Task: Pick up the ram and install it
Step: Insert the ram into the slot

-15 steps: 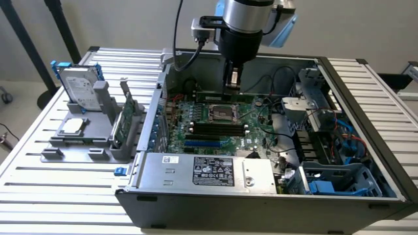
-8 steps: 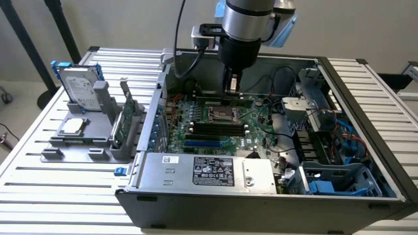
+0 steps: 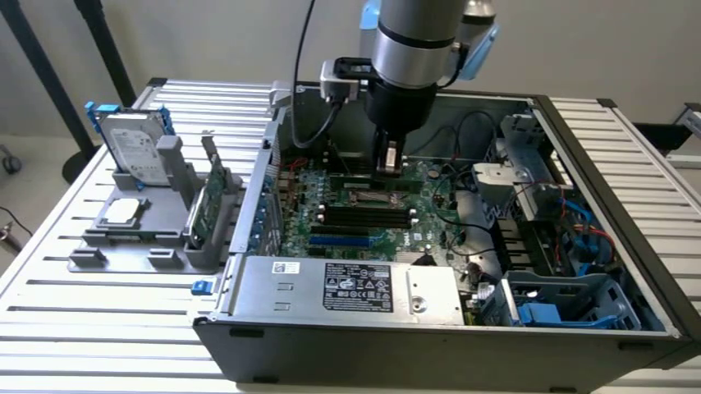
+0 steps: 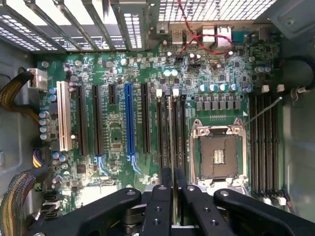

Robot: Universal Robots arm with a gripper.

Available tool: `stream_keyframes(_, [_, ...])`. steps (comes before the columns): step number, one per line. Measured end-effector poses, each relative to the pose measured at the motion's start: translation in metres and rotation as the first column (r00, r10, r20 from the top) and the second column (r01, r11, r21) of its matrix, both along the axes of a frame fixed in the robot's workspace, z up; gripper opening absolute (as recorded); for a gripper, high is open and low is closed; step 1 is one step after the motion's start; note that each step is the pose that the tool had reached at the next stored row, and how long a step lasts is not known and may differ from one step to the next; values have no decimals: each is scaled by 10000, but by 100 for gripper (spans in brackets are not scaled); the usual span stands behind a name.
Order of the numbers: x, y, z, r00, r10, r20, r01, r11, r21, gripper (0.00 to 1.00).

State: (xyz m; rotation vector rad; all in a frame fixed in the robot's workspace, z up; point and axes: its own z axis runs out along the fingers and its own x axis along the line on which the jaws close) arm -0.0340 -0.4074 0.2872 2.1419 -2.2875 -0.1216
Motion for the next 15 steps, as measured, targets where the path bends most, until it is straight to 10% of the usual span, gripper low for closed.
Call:
stream_keyframes(5, [0,-72,-92,10000,0,1,0,10000,3,14])
stream_keyframes(15, [-32,-70,-274,10000,0,1,0,10000,1,14])
